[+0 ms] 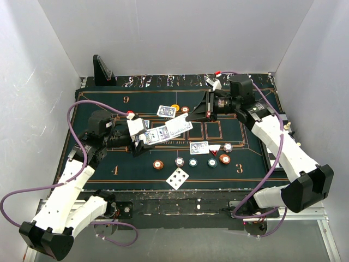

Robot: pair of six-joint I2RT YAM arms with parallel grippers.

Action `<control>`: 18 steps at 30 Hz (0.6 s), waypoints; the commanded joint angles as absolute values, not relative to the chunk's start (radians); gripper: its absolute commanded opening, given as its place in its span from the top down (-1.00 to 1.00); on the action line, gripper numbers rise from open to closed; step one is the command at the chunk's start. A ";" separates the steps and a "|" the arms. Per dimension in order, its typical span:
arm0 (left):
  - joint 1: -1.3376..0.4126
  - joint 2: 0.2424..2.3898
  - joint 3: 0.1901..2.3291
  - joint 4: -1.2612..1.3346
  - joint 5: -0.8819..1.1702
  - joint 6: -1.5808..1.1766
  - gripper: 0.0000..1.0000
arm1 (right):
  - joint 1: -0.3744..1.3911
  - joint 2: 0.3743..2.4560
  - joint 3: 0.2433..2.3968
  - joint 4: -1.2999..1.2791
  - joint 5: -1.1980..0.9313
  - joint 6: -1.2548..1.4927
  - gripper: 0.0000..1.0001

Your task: Distribute texas hold em gaming equipment

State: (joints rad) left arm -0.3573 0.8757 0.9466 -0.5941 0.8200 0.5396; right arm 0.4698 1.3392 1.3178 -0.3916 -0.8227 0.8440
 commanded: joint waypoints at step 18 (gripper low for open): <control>-0.353 0.868 0.956 -0.571 0.850 0.545 1.00 | 0.302 1.690 1.581 -0.140 -0.870 0.968 0.97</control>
State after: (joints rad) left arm -0.3569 0.8753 0.9466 -0.5938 0.8204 0.5396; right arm 0.3222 1.5711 1.4933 -0.1940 -0.8848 0.9733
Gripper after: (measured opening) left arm 0.641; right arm 0.022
